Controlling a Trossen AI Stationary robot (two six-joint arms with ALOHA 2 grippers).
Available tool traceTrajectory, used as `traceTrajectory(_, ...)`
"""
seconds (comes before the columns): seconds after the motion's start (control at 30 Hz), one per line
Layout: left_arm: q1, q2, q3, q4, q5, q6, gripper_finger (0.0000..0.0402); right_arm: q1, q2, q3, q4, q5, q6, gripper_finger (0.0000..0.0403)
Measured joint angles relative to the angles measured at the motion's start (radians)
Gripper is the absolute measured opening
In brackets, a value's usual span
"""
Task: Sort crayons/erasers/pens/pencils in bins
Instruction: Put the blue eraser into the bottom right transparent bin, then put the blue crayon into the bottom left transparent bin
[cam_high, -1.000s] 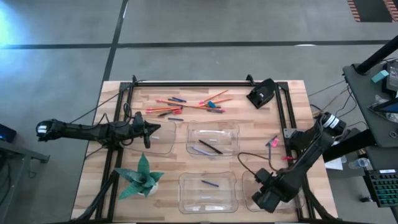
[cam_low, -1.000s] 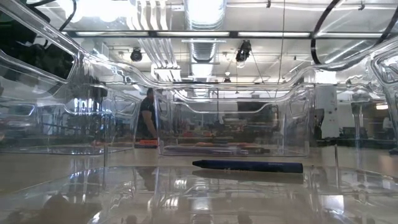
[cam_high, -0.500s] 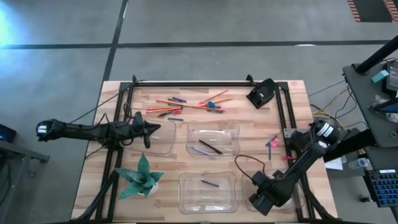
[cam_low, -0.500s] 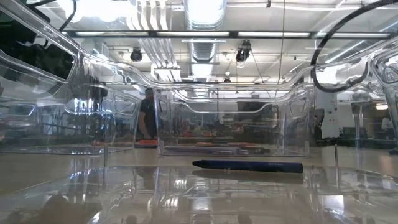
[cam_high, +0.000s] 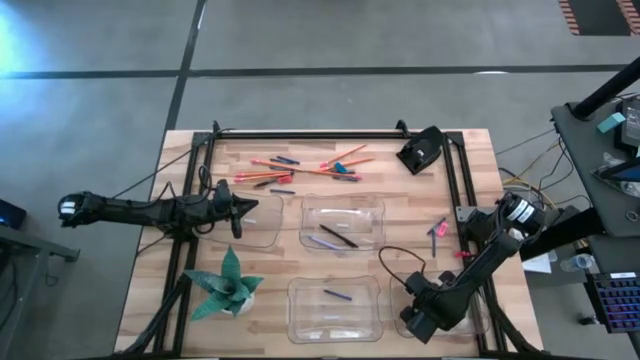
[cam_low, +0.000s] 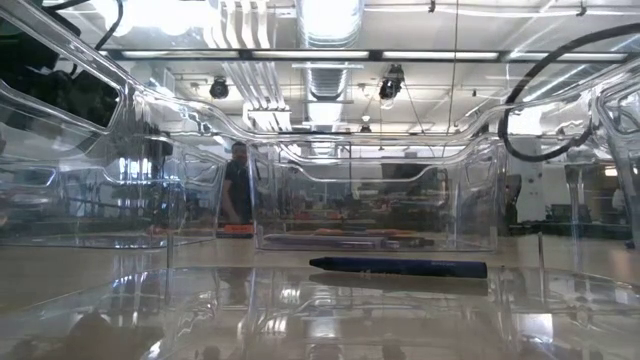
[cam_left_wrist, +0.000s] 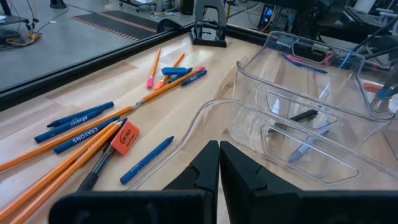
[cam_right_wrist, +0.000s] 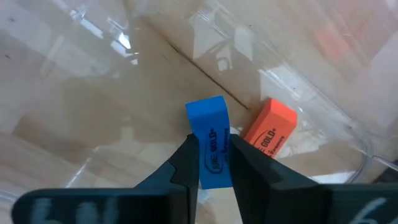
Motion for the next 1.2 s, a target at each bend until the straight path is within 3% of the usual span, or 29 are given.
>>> traceTrajectory(0.27, 0.000, 0.000, 0.000, 0.000, 0.000, 0.000, 0.0000, 0.000, -0.007, 0.046, -0.044, -0.075, -0.048, 0.0139)
traceTrajectory(0.47, 0.000, 0.000, 0.000, 0.000, 0.000, 0.000, 0.0000, 0.000, -0.070, 0.126, -0.161, -0.071, -0.084, 0.0156)
traceTrajectory(0.57, 0.000, 0.000, 0.000, 0.000, 0.000, 0.000, 0.0000, 0.000, -0.115, 0.174, -0.265, 0.018, -0.098, 0.0157)
traceTrajectory(0.67, 0.000, 0.001, 0.000, -0.001, 0.000, 0.000, 0.0000, -0.001, -0.164, 0.210, -0.378, 0.186, -0.097, 0.0157)
traceTrajectory(0.77, 0.000, 0.001, 0.000, 0.000, 0.000, 0.000, 0.0000, -0.032, -0.219, 0.208, -0.468, 0.310, -0.010, 0.0157)
traceTrajectory(0.9, 0.000, 0.001, 0.000, 0.000, 0.000, 0.000, 0.0000, -0.113, -0.295, 0.165, -0.558, 0.315, 0.117, 0.0157)
traceTrajectory(1.2, 0.000, 0.001, 0.000, 0.000, 0.000, 0.000, 0.0000, -0.310, -0.394, 0.044, -0.551, 0.308, 0.025, 0.0157)
